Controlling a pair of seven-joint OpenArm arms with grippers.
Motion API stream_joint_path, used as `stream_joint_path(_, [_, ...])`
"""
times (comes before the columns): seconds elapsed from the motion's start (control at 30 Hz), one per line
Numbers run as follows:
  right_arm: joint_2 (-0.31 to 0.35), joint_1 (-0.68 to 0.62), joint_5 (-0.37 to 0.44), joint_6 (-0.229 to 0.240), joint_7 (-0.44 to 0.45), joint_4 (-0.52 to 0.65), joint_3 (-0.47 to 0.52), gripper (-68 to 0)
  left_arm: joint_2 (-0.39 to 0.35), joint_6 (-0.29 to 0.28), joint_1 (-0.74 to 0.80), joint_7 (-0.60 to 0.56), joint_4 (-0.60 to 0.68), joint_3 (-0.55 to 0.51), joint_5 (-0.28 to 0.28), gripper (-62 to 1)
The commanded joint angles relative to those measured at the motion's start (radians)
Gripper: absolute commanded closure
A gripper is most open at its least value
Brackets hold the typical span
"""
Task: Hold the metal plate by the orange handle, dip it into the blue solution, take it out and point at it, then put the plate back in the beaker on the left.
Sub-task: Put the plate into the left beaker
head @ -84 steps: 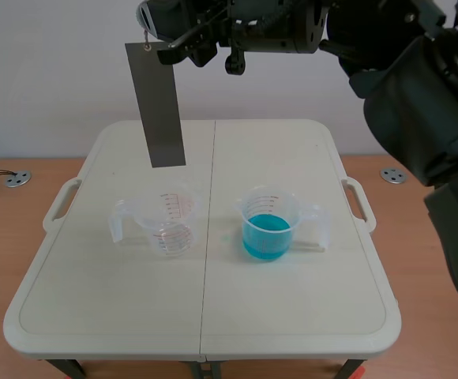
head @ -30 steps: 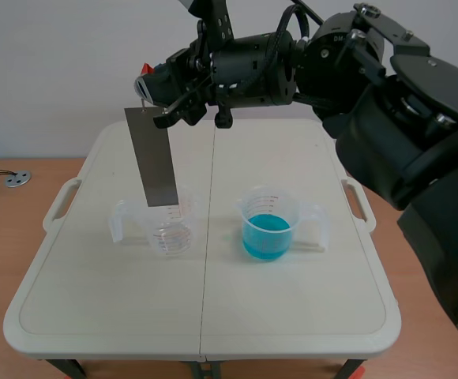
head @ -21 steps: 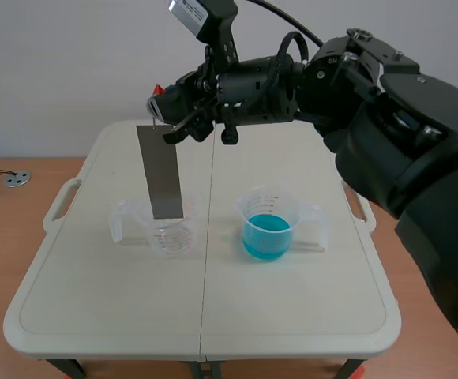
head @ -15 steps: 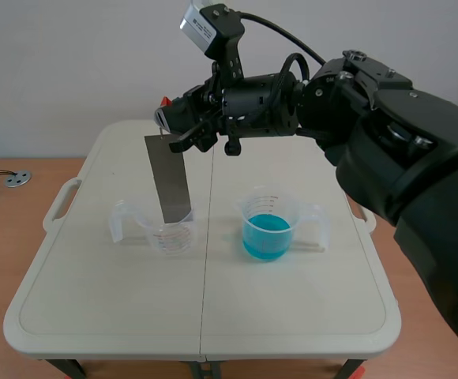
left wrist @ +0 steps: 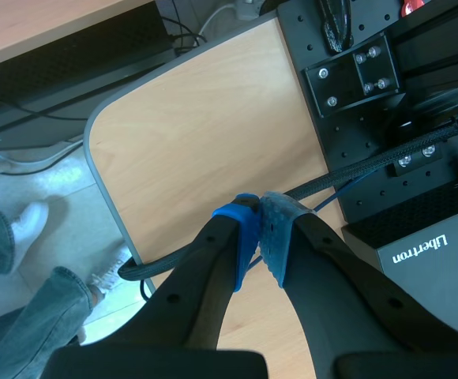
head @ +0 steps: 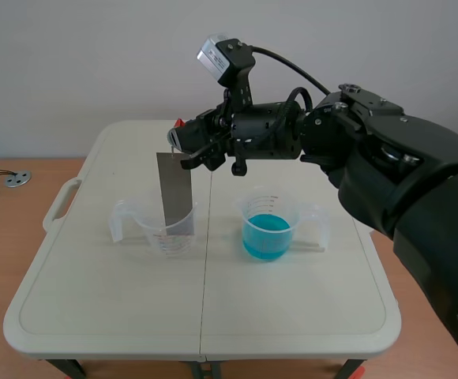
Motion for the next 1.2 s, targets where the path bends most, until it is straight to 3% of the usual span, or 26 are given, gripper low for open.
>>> stream_joint_path(0.0, [0.002, 0.023, 0.010, 0.008, 0.020, 0.008, 0.002, -1.3, -0.003, -0.001, 0.008, -0.010, 0.007, -0.005, -0.003, -1.5])
stream_joint_path(0.47, [0.002, 0.022, -0.064, 0.008, 0.019, 0.003, 0.002, -1.3, -0.003, 0.006, 0.008, 0.011, 0.007, -0.005, -0.002, -1.5])
stream_joint_path(0.97, [0.002, 0.018, -0.081, 0.008, 0.016, 0.001, 0.002, -1.3, -0.003, 0.005, 0.008, 0.032, 0.007, -0.005, -0.002, -1.5])
stream_joint_path(1.17, [0.002, 0.018, -0.082, 0.008, 0.016, 0.001, 0.002, -11.8, -0.003, 0.005, 0.008, 0.032, 0.007, -0.005, -0.002, -1.5])
